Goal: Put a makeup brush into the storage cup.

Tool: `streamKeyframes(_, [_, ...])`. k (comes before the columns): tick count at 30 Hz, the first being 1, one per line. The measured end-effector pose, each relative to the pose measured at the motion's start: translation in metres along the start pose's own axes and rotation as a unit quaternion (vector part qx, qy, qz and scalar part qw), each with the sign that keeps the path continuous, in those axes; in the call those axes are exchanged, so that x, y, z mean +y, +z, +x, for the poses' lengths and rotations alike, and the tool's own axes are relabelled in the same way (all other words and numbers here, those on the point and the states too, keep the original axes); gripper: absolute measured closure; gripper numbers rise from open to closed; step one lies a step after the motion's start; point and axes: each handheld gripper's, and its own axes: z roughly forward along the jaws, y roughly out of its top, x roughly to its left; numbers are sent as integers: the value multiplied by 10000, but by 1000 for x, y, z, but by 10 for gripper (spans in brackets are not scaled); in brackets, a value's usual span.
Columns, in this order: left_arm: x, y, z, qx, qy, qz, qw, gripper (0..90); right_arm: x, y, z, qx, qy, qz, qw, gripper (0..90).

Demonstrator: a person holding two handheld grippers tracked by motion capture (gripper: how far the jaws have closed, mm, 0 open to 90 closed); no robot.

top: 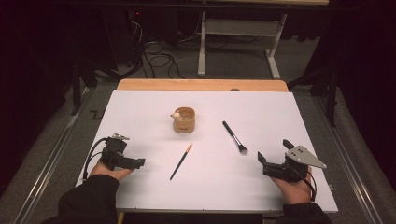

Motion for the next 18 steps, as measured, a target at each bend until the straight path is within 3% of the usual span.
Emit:
streamKeyframes(7, [7,-2,-2,49,-17,293,9996,48,0,0,-1,3,30,-33,10000,8])
streamKeyframes(11, [10,-3,-8,226,255,562,9978,55,1,3,1,42,4,-14,10000,8])
streamKeyframes(18, [16,-6,-9,140,232,916,9954,65,1,6,2,87,-29,-2,10000,9])
